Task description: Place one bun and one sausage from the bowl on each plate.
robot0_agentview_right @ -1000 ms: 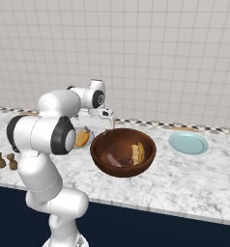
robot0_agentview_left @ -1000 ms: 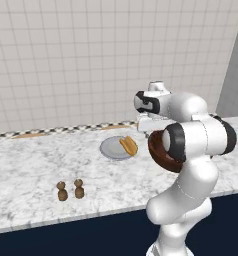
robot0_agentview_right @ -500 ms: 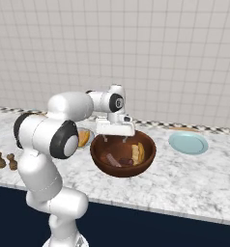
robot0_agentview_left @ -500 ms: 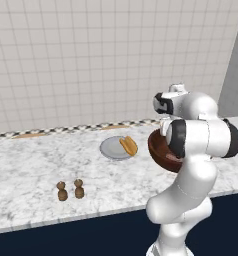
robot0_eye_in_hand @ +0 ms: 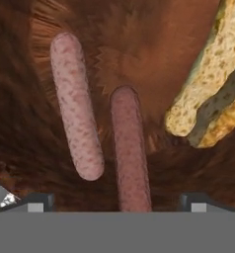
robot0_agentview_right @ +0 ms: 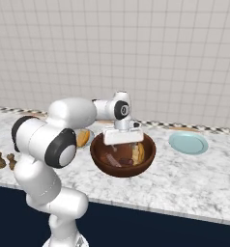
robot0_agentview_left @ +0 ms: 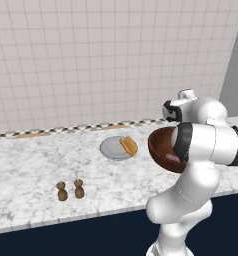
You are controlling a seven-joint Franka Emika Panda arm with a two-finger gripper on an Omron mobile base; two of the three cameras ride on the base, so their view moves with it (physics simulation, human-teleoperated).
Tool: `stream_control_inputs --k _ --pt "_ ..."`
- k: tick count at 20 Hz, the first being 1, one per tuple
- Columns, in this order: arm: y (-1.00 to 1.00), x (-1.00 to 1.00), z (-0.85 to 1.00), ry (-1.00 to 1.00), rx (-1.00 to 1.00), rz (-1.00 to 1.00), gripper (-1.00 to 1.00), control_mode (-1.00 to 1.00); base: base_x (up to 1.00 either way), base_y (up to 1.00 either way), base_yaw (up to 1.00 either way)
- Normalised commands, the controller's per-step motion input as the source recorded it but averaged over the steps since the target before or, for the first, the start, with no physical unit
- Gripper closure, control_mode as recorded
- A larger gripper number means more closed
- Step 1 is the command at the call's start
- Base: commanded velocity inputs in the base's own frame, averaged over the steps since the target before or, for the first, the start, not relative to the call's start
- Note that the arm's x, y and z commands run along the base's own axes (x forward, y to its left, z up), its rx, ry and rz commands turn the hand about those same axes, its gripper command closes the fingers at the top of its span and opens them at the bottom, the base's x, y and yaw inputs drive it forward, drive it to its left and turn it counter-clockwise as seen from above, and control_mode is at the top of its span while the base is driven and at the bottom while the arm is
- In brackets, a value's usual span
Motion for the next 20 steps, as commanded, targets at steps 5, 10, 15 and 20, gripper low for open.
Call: stream_control_inputs --k 5,10,15,20 --pt "-0.19 0.01 -0.25 0.08 0.09 0.21 -1.00 -1.00 0.00 0.00 0.00" --pt "0.00 -0.01 -0.38 0.00 0.01 0.02 -1.00 -1.00 0.00 0.00 0.00" --pt "0.00 -0.07 -0.32 0.00 0.02 0.00 -1.00 -1.00 0.00 0.00 0.00" --pt "-0.04 -0.13 -0.20 0.00 0.03 0.00 -1.00 -1.00 0.00 0.00 0.00"
